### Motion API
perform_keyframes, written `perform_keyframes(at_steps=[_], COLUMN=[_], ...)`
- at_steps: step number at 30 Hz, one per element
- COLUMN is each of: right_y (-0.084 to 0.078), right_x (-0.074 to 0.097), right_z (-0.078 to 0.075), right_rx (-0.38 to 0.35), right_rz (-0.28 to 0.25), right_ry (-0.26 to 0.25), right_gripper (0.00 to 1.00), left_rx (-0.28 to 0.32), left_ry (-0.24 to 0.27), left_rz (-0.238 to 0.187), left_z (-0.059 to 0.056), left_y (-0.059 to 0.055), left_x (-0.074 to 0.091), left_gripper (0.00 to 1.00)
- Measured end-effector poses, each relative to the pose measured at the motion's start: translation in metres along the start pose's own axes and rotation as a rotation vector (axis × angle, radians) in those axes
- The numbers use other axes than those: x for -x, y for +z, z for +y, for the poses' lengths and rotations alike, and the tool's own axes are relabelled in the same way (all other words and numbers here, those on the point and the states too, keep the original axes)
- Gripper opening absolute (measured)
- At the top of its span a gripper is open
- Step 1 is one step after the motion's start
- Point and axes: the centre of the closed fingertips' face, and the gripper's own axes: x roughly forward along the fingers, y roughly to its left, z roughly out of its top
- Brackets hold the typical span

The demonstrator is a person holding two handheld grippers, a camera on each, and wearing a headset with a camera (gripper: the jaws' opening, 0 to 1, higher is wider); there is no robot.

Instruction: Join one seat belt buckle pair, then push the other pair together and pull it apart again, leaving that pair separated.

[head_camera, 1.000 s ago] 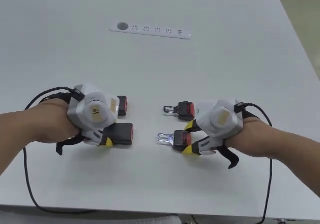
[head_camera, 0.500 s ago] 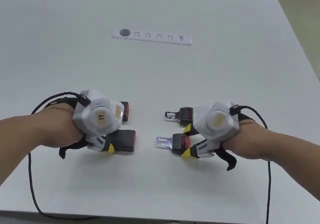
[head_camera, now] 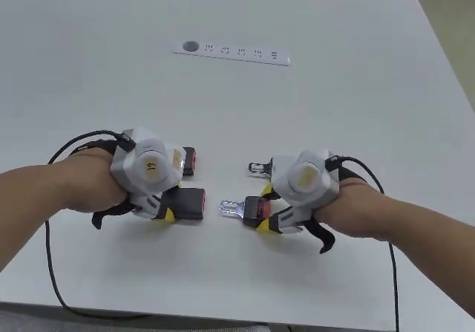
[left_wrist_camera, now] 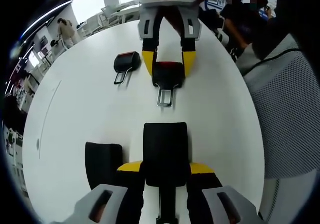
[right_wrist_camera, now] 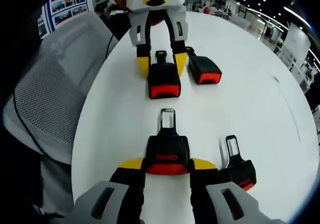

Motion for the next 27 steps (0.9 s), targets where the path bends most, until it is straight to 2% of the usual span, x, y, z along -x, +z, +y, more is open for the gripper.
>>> perform_keyframes(at_steps=[6, 11, 20, 27], right_y=[0.013, 0.02, 0.032, 0.032], right_x=[-0.008, -0.011, -0.018, -0.017], right_z=[0.001, 0.008, 0.005, 0.004], right_rx=[-0.007, 0.034, 0.022, 0.02], right_rz=[-0.009, 0.003, -0.033, -0.033], right_ry=[-0.014, -0.014, -0.007, 0.011], right_gripper=[0.32, 0.32, 0.32, 0.31], left_rx=[0.003, 0.003, -0.001, -0.005], left_ry=[-0.001, 0.0, -0.001, -0.004], left_rz=[0.003, 0.004, 0.005, -0.005], left_z=[-0.002, -0.002, -0.002, -0.001], left_y=[0.002, 0.001, 0.001, -0.001], left_x=[0.002, 0.001, 0.002, 0.001], left_gripper=[0.33, 0.33, 0.33, 0.32])
